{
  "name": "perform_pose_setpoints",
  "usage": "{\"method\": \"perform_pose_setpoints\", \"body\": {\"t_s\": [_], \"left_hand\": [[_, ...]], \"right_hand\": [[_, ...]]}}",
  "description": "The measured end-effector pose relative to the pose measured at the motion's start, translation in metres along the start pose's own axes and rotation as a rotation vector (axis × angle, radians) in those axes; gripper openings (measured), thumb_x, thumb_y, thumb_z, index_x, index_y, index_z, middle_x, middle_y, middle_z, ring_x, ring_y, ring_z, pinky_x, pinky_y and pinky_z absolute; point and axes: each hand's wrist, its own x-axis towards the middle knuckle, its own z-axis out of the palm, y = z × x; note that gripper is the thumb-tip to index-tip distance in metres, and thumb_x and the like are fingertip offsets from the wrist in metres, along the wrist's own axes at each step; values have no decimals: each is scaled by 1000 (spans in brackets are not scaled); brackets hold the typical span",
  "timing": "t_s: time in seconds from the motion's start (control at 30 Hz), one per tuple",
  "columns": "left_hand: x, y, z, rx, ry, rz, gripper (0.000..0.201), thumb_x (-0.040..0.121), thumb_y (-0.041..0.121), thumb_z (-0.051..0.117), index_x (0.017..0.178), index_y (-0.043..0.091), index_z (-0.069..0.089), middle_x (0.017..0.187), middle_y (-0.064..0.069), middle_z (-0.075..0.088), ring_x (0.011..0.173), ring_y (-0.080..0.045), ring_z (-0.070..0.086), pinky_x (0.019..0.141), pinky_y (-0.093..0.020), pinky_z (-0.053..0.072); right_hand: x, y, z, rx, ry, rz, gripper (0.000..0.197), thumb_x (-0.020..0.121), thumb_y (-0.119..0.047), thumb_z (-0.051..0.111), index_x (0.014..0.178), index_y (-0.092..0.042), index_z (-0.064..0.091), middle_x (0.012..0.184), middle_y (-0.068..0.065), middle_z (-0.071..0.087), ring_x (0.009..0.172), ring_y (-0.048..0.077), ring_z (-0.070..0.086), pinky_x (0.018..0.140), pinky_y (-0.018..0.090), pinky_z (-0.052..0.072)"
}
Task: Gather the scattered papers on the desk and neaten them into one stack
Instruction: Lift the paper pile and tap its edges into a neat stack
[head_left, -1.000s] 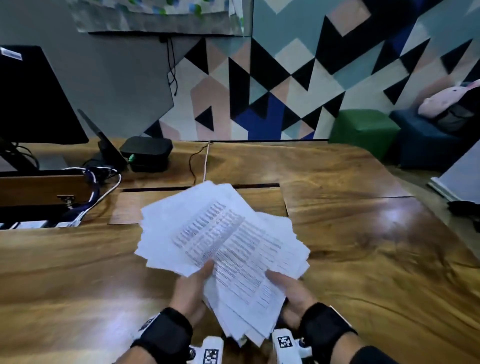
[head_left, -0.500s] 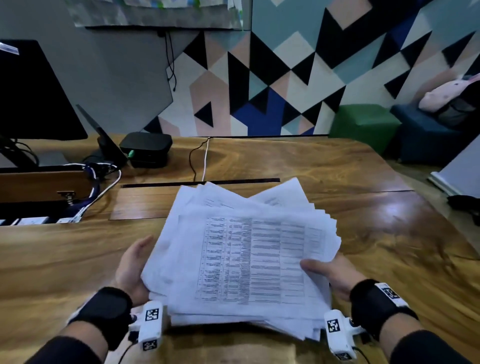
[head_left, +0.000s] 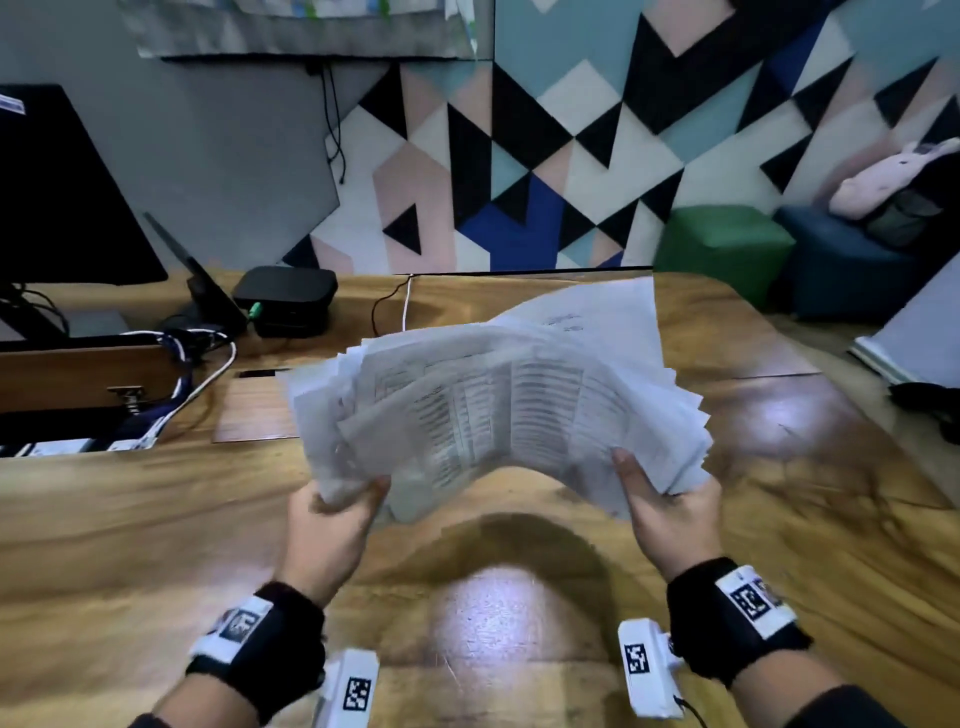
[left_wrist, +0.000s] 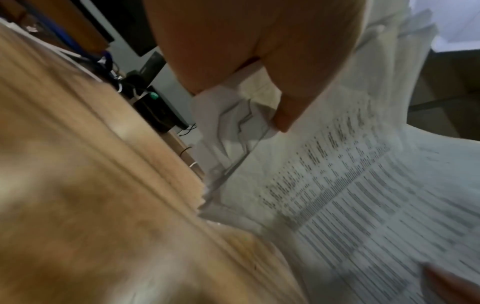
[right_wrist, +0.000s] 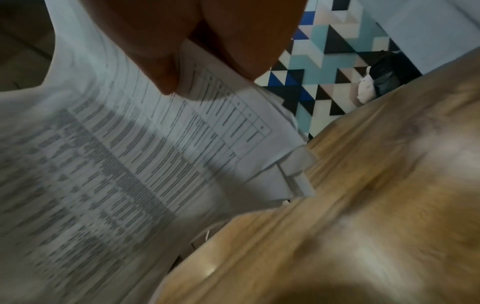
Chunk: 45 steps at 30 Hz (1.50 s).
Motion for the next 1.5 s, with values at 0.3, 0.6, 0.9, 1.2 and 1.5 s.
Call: {"method": "perform_pose_setpoints", "body": {"t_s": [0.3, 0.6, 0.9, 1.2, 1.5], "left_hand": [[-9, -40, 2, -59, 93, -192, 17, 80, -4, 74, 92, 8, 71, 87, 5, 76, 74, -9, 72, 63, -18, 58], [-3, -16, -21, -105, 40, -56, 27, 79, -11, 71, 100, 6, 69, 82, 7, 79, 71, -1, 72, 66, -16, 58], [0, -34, -7, -43, 115, -174, 16, 82, -7, 71, 85, 9, 68, 75, 3, 77, 61, -5, 69, 62, -17, 58], [-14, -48, -31, -11, -71, -305, 36, 59, 17, 87, 90, 3, 75, 91, -12, 80, 82, -23, 76, 70, -29, 62], [-3, -16, -16, -97, 48, -162, 13, 83, -6, 69, 92, 3, 71, 83, -3, 80, 72, -14, 74, 69, -31, 62]], "right_hand": [[-24, 36, -1, -193, -48, 29, 28, 83, -3, 72, 67, -25, 64, 60, -25, 67, 55, -6, 58, 55, 10, 46], [-18, 9, -15, -124, -59, -103, 35, 77, 6, 74, 77, -28, 67, 67, -31, 69, 63, -13, 62, 61, 2, 46], [-15, 28, 7, -169, -45, 119, 35, 82, 8, 65, 56, -14, 57, 42, -21, 56, 42, -9, 47, 43, 7, 39], [-19, 44, -19, -224, -225, 248, 33, 78, 12, 69, 85, -20, 66, 67, -27, 72, 66, -13, 65, 76, 25, 54], [-17, 24, -5, -123, -101, 114, 23, 82, 2, 71, 73, -19, 67, 60, -28, 69, 59, -16, 61, 57, 7, 49]]}}
